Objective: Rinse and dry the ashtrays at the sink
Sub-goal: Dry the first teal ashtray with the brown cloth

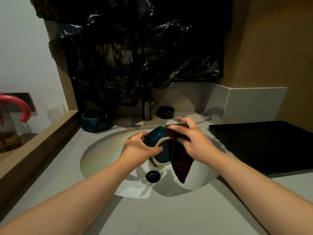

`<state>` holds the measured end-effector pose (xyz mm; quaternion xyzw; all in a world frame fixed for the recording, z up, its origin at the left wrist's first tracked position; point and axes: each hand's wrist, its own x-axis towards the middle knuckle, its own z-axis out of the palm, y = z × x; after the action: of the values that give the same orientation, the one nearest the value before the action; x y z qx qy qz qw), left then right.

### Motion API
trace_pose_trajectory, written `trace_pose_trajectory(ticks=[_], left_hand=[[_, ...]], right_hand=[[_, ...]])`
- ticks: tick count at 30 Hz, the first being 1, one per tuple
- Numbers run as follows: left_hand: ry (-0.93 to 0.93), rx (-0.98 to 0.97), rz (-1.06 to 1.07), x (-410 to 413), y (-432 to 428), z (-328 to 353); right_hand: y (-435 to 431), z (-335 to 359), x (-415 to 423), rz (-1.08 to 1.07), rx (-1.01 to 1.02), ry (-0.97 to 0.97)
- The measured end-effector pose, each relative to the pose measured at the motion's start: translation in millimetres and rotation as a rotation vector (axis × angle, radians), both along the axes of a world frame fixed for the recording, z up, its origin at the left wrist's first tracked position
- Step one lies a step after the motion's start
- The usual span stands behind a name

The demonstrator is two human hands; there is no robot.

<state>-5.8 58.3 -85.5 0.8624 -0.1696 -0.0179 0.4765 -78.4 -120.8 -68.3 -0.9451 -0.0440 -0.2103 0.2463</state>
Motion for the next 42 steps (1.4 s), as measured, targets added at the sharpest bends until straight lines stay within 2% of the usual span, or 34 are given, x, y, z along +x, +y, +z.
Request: trace_pose_trajectory(ticks=[2,7,13,18,20,24,26,29,33,37,39,40,42], left_hand=[[0.071,-0.033,-0.027,-0.6,-1.4,-0.8],[0.168,-0.047,-0.073,-1.8,-2.0,-2.2],[0.232,-0.127,-0.071,1.1,1.3,-2.0],[0.206,-0.073,-0.097,0.4,0.0,-4.2],[0.192,-0.079,-0.083,1.4,0.6,-4.8],[0.195,-0.123,-0.068,1.8,1.0,-3.5],[0.189,-0.124,-0.086,-0.9,0.2,-3.3],[0.175,-0.135,-0.097,-3.5,-0.3,-2.9],[0.152,-0.149,-0.096,-4.7,-0.2,-1.5],[0.008,-0.083,-0.083,-4.9,0.5,-0.7],[-0.06,-0.051,-0.091,-6.2,1.2,0.5],[-0.091,-0.032,-0.09,-7.3,1.5,1.0],[-0.16,0.017,-0.093,-9.2,1.4,1.4]], right_hand=[[-2.5,0.7,-2.9,0.007,-0.015,-0.033],[12.8,-2.2,-6.4,0.107,-0.35,-0.157],[-3.6,-0.3,-7.4,0.037,-0.273,-0.195],[14.2,-5.0,-2.2,0.145,-0.437,-0.227],[10.4,-4.7,-1.2,0.116,-0.348,-0.221],[-7.3,-3.3,-3.5,-0.025,-0.003,-0.15],[-7.4,-2.9,-3.6,-0.023,0.072,-0.12],[3.3,-3.0,-7.3,0.057,0.075,-0.121],[1.0,-3.1,-5.7,0.046,0.048,-0.138],[-4.4,-2.2,-2.7,0.026,0.27,-0.096],[0.0,-1.4,-3.1,0.014,0.313,-0.117],[3.7,-1.3,-3.8,0.011,0.284,-0.149],[12.4,-1.6,-5.4,0.021,0.087,-0.23]])
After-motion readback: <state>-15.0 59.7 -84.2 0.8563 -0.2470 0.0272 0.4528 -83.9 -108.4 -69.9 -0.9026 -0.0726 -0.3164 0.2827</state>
